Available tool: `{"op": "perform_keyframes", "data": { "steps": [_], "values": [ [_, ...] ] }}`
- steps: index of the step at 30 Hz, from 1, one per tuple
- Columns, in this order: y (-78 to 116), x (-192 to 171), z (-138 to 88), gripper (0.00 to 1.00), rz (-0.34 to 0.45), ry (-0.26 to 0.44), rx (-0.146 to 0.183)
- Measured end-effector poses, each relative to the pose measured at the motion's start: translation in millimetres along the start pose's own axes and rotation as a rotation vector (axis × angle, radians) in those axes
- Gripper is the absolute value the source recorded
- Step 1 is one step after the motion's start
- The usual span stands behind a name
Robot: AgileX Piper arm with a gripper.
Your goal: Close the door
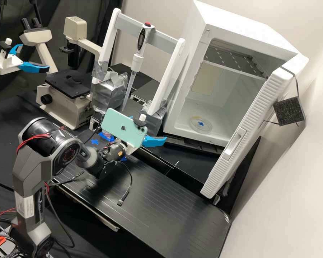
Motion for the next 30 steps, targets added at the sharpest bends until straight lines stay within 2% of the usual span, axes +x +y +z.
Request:
{"op": "perform_keyframes", "data": {
  "steps": [8,13,16,22,30],
  "values": [
    [0.2,0,0,1.0,0.002,0.002,0.0],
    [6.2,-16,10,1.0,0.027,-0.006,-0.007],
    [15.3,-35,18,1.0,0.062,0.005,0.018],
    [50.1,-82,39,1.0,0.213,0.019,0.076],
    [104.0,-132,62,1.0,0.465,-0.053,0.144]
  ]
}}
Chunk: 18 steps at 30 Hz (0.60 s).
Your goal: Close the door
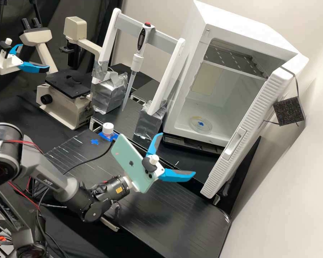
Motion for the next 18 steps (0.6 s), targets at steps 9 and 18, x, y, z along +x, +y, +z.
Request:
{"op": "perform_keyframes", "data": {
  "steps": [9,18],
  "values": [
    [32.0,18,20,1.0,0.107,-0.054,0.016],
    [26.5,57,37,1.0,0.137,-0.081,-0.035]
  ]
}}
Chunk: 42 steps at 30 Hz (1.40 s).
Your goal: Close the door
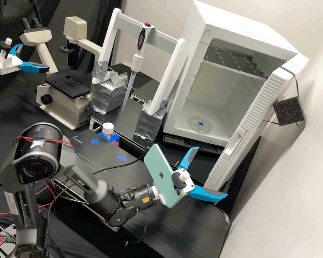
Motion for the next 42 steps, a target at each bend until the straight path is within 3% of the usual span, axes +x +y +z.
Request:
{"op": "perform_keyframes", "data": {
  "steps": [5,15,23,31,36,42],
  "values": [
    [-4.5,10,-2,1.0,0.009,0.009,-0.022],
    [-25.8,32,-6,1.0,-0.059,0.054,-0.01],
    [-25.3,23,-8,1.0,-0.09,0.061,0.039],
    [-22.2,4,-29,1.0,-0.154,0.124,0.096],
    [-30.9,1,-41,1.0,-0.21,0.157,0.126],
    [-38.8,1,-45,1.0,-0.249,0.174,0.128]
  ]
}}
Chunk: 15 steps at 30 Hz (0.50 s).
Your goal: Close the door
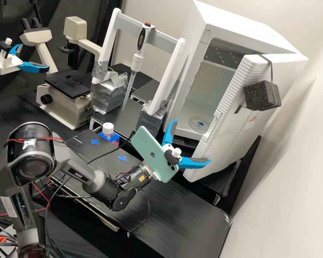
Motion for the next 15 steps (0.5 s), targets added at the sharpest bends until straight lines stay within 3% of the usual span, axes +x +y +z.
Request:
{"op": "perform_keyframes", "data": {
  "steps": [9,13,15],
  "values": [
    [-10.2,5,-8,1.0,-0.065,0.047,-0.006],
    [-27.0,13,-26,1.0,-0.132,0.064,0.014],
    [-36.6,14,-41,1.0,-0.192,0.13,0.002]
  ]
}}
